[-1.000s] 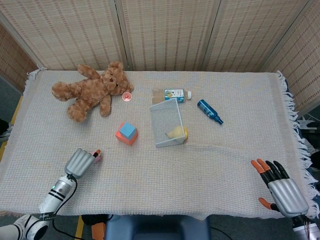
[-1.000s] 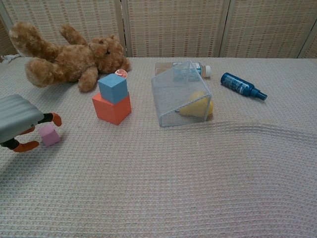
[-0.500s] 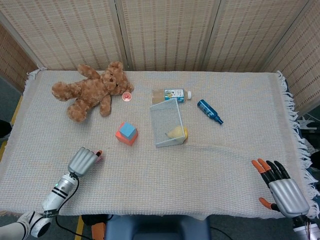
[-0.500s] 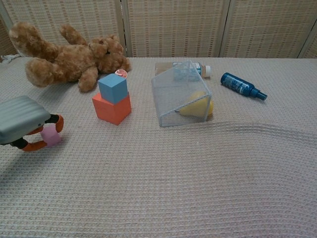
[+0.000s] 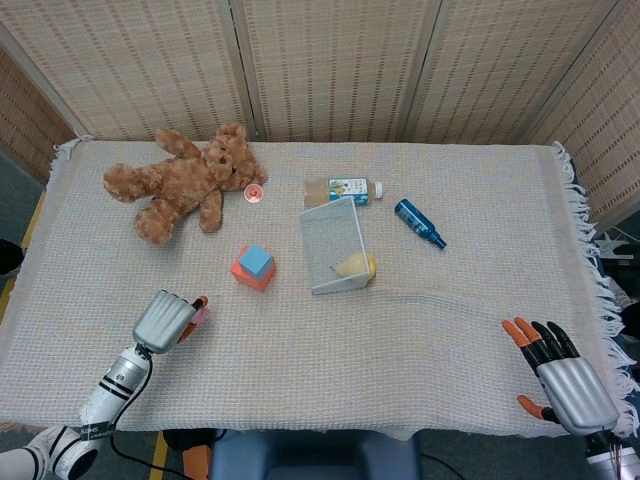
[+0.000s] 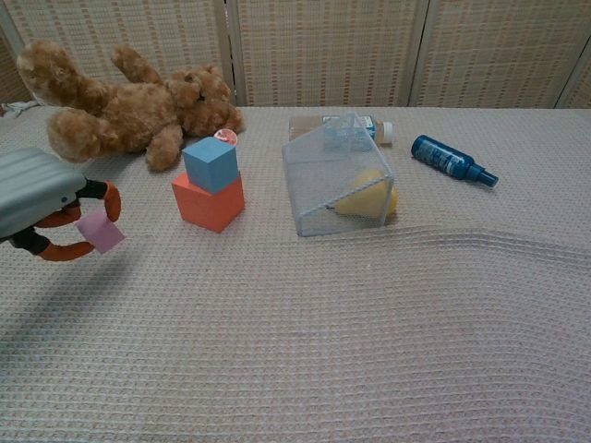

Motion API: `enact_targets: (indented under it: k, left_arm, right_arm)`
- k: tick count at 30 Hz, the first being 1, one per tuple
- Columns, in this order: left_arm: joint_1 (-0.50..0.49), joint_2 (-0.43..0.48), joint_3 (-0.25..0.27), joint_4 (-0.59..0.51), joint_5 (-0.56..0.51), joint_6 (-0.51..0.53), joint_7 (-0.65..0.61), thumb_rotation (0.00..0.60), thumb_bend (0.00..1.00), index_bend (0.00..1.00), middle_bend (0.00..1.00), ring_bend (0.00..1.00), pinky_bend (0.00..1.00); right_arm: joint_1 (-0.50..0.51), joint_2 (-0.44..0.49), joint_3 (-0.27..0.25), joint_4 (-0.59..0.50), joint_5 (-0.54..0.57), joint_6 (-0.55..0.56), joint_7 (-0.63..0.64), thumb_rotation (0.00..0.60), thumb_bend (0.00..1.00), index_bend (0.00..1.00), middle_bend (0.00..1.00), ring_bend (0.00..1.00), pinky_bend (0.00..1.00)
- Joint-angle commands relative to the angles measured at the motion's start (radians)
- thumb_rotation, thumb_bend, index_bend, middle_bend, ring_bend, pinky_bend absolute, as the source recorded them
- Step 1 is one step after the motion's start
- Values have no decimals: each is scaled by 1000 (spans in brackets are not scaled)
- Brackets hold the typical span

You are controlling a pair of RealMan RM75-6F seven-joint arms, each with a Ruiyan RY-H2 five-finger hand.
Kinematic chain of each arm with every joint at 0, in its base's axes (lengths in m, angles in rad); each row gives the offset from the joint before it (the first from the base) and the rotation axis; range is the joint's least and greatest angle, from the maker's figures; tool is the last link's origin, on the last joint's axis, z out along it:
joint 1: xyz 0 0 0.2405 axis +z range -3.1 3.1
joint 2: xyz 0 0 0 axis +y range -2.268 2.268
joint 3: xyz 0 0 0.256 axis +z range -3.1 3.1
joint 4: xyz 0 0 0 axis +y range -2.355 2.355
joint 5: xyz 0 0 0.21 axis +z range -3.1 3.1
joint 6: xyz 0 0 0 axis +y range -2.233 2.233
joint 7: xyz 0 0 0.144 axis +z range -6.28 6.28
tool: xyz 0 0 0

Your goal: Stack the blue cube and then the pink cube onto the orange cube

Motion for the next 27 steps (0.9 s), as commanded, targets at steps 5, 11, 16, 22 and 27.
enact_targets:
  k: [5,11,16,22,27]
  left_arm:
    - [-44,251,-107,-371,-86,-60,107,600,292,599,1000,1000,1000]
    - [-116,248,-177,-398,-131,-118,212,600,295,597,1000,1000,1000]
    - [-144,232,-194,-397,-158,-150,244,600,294,597,1000,1000,1000]
    - [-226,162,-246,-378,-247,-233,293,600,296,598,1000,1000,1000]
    - [-270,124,-269,-339,-312,-268,314,600,295,598,1000,1000,1000]
  right_arm:
    - [0,1,-2,1,-7,2,2,600,85,0,0,0,0]
    - [0,-2,0,1,-6,4,0,600,85,0,0,0,0]
    - [-1,-2,3,2,-2,7,2,600,84,0,0,0,0]
    - [4,-4,13,6,22,-5,3,600,84,0,0,0,0]
    - [12,-6,17,5,39,-22,-1,600,85,0,0,0,0]
